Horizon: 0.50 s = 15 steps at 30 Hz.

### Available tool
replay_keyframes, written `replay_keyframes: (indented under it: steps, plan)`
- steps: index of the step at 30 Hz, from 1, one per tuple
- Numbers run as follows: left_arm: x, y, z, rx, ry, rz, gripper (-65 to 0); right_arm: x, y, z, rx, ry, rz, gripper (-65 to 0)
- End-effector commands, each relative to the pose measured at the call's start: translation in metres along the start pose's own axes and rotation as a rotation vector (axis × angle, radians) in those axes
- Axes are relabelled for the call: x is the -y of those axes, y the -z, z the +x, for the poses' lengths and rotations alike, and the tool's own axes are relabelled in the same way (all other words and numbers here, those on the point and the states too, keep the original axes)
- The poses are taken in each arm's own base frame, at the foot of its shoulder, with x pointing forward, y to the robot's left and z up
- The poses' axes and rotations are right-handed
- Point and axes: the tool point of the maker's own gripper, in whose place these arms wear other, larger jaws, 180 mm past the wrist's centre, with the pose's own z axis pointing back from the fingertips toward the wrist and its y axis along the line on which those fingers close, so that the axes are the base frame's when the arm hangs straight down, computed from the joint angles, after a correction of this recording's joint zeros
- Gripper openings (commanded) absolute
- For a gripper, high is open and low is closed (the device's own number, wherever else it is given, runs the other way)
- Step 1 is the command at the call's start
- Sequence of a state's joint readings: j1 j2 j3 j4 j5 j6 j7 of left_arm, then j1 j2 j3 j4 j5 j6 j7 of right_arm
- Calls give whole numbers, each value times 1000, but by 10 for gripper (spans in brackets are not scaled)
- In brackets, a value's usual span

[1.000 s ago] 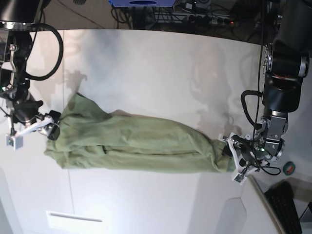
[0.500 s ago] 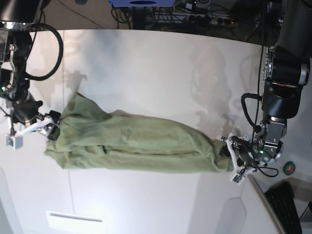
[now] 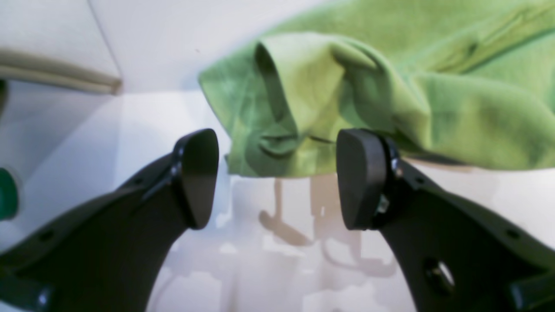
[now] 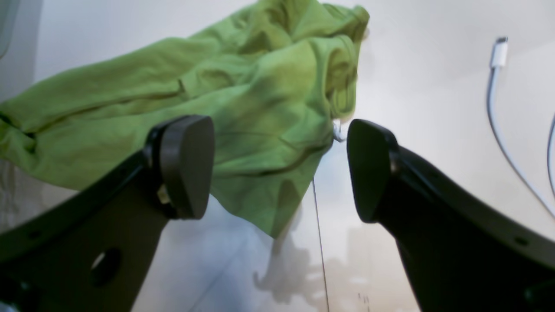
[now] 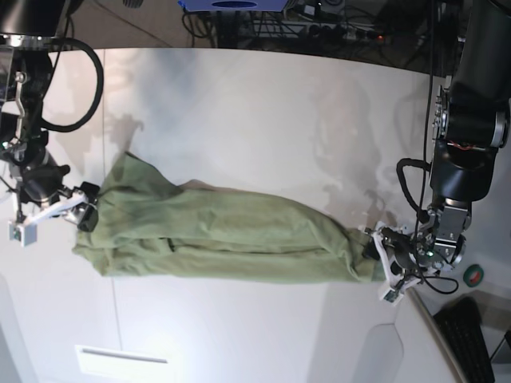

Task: Layout the t-shirt on the table in an organized manner, then fold the t-shirt properly
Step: 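Hold the shirt ends with both grippers, adjusting the right gripper's grip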

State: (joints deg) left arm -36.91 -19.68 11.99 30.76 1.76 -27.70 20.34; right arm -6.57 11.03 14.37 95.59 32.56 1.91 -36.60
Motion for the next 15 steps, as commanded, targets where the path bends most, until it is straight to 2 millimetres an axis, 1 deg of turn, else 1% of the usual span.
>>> replay_keyframes:
  steps: [1,4,8,10,12,13,15]
  plan:
    - [-16,-7,23,52,6,29,-248,-4,-5,22,66,-12,12,-204]
    - [-11,-5,24,53,6,21,-250,-8,-9,29,89,-20,18,-204]
    - [-9,-5,24,53,6,18,-258,-8,-10,30,92,-21,19,-204]
    - [-8,-4,23,51,5,15,-313,-9,-9,29,89,-21,22,-204]
    - [-7,-2,16,31,-8,9,-370,-9,-9,28,87,-21,21,-204]
    - [-5,0,12,23,-18,4,-385,-9,-9,28,87,-21,21,-204]
    - [-2,3,15,48,-28,-3,-387,-8,-9,29,89,-19,19,-204]
